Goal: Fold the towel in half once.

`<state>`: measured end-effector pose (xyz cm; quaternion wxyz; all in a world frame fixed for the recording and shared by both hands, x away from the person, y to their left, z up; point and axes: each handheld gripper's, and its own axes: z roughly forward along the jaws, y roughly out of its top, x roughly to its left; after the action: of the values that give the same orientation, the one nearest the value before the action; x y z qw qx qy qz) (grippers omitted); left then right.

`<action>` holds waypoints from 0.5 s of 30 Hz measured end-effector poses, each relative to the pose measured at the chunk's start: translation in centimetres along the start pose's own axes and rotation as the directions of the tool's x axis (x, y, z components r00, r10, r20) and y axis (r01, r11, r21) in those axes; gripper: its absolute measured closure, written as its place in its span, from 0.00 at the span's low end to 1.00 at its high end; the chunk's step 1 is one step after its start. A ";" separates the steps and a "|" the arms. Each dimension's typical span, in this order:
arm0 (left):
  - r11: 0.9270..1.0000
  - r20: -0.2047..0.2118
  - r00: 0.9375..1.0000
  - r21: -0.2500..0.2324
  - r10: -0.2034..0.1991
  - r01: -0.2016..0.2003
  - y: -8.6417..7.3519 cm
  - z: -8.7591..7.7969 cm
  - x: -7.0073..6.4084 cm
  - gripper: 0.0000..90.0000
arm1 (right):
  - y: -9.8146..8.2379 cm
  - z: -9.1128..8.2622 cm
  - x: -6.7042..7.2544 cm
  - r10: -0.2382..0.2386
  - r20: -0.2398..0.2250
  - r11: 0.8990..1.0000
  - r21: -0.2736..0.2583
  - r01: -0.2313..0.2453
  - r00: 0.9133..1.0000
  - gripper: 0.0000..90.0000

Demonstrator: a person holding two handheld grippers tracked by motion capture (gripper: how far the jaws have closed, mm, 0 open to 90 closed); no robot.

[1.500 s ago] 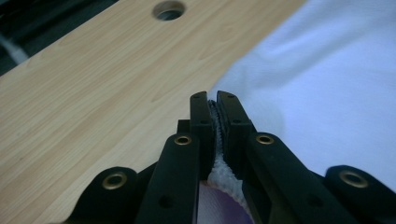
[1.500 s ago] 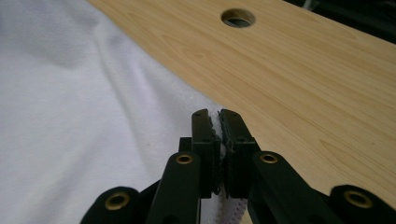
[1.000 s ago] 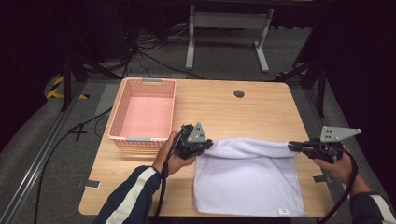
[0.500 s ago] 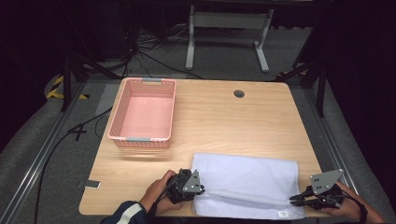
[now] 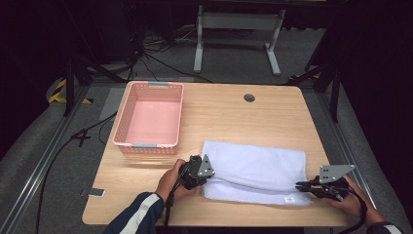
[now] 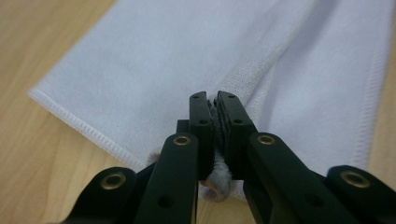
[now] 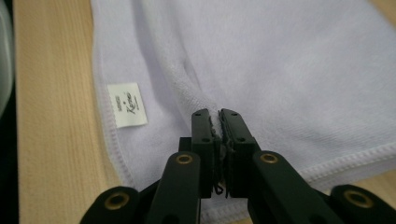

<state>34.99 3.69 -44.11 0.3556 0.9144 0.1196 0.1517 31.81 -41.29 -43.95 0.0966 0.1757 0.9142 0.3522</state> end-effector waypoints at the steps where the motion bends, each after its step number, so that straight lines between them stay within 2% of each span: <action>1: 1.000 -0.001 1.000 -0.026 0.001 -0.001 0.1 -0.6 -0.2 0.95 | 0.0 -0.8 -0.1 0.004 -0.004 0.999 -0.047 -0.004 1.000 0.94; 2: 1.000 -0.001 1.000 -0.026 0.001 -0.001 0.1 -0.6 -0.2 0.95 | 0.0 -0.8 -0.1 0.004 -0.004 0.999 -0.047 -0.004 1.000 0.94; 3: 0.999 0.006 1.000 -0.050 -0.004 0.004 0.2 -1.4 -0.4 0.95 | 0.1 -2.2 0.0 -0.001 -0.005 0.994 -0.109 0.001 1.000 0.94; 5: 0.995 0.043 0.999 -0.101 -0.001 0.005 0.4 -2.6 -1.0 0.94 | 0.1 -2.9 0.2 -0.009 -0.009 0.993 -0.116 0.008 1.000 0.94; 6: 0.994 0.059 0.998 -0.112 0.019 -0.012 0.4 -3.0 -1.6 0.94 | 0.2 -3.4 0.5 -0.031 -0.019 0.992 -0.120 0.028 0.999 0.94; 7: 0.994 0.084 0.996 -0.107 0.028 -0.019 0.3 -3.2 -2.2 0.94 | 0.2 -3.7 0.9 -0.048 -0.042 0.993 -0.112 0.043 0.998 0.94; 8: 0.995 0.105 0.993 -0.088 0.052 -0.042 0.1 -3.1 -2.7 0.93 | 0.2 -3.7 1.2 -0.062 -0.059 0.995 -0.088 0.057 0.996 0.94; 10: 0.998 0.139 0.988 -0.020 0.067 -0.065 -0.4 -2.5 -3.9 0.90 | -0.1 -2.9 1.7 -0.084 -0.089 0.996 -0.013 0.083 0.992 0.92; 11: 0.997 0.140 0.988 0.009 0.068 -0.070 -0.8 -2.2 -4.4 0.87 | -0.3 -2.4 1.9 -0.078 -0.096 0.996 0.036 0.082 0.992 0.91; 12: 0.998 0.140 0.989 0.026 0.048 -0.052 -1.2 -1.9 -4.6 0.83 | -0.6 -1.7 2.0 -0.082 -0.102 0.993 0.076 0.090 0.991 0.89; 13: 0.999 0.137 0.990 0.037 0.015 -0.021 -1.5 -1.9 -4.7 0.73 | -0.8 -1.3 2.0 -0.075 -0.100 0.991 0.099 0.085 0.992 0.87; 14: 0.999 0.136 0.990 0.042 -0.032 0.026 -2.0 -2.0 -4.6 0.65 | -0.8 -1.2 2.0 -0.065 -0.103 0.993 0.091 0.074 0.993 0.81; 15: 0.998 0.127 0.990 0.033 -0.062 0.058 -2.3 -2.3 -4.6 0.58 | -0.8 -1.4 1.9 -0.049 -0.100 0.996 0.075 0.057 0.994 0.71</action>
<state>29.64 5.22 -44.97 0.3536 0.9234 0.1262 0.0804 29.43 -41.96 -43.54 0.0541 0.1374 0.9352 0.3220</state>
